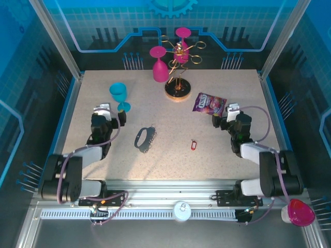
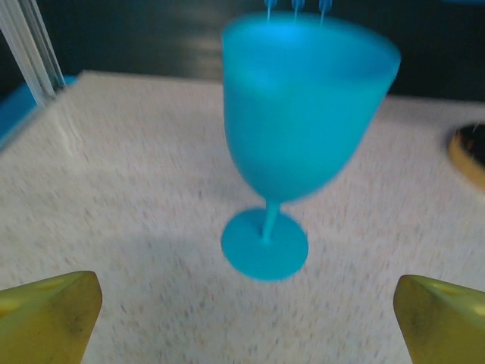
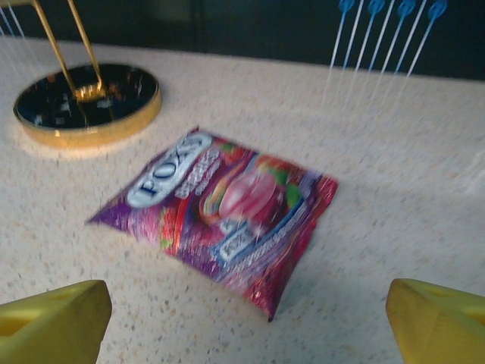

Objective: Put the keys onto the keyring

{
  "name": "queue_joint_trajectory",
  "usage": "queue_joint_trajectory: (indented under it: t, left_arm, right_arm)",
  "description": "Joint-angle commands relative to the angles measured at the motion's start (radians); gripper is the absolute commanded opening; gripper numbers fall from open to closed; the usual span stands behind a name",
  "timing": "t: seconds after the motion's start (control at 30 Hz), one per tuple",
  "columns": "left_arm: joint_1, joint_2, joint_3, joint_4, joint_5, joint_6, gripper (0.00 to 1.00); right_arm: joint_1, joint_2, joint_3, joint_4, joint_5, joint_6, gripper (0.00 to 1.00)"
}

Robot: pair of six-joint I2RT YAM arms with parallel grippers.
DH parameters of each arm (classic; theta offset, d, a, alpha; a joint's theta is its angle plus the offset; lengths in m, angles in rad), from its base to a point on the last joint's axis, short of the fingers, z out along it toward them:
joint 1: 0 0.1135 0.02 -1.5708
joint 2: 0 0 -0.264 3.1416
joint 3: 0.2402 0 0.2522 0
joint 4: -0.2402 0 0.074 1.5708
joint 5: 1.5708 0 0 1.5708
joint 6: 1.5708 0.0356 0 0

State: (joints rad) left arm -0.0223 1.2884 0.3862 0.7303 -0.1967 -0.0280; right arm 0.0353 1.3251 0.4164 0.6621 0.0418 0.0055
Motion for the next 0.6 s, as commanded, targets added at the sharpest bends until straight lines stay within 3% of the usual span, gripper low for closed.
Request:
queue_joint_trajectory:
  t: [0.0, 0.1, 0.3, 0.4, 0.57]
  left_arm:
    - [0.009, -0.130, 0.062, -0.162, -0.052, -0.072, 0.99]
    - [0.009, -0.221, 0.127, -0.341, -0.028, -0.155, 0.99]
    - [-0.004, -0.311, 0.244, -0.658, 0.161, -0.308, 0.99]
    - [-0.070, -0.335, 0.259, -0.745, 0.177, -0.371, 0.99]
    - [-0.281, -0.308, 0.299, -0.898, 0.114, -0.398, 0.98]
  right_arm:
    - [0.031, -0.129, 0.060, -0.211, 0.052, 0.053, 0.94]
    - [0.058, -0.239, 0.071, -0.363, 0.073, 0.144, 0.93]
    - [0.101, -0.393, 0.150, -0.828, 0.089, 0.454, 0.80]
    - [0.127, -0.408, 0.188, -0.997, 0.043, 0.508, 0.74]
    - [0.234, -0.402, 0.223, -1.132, -0.006, 0.512, 0.69]
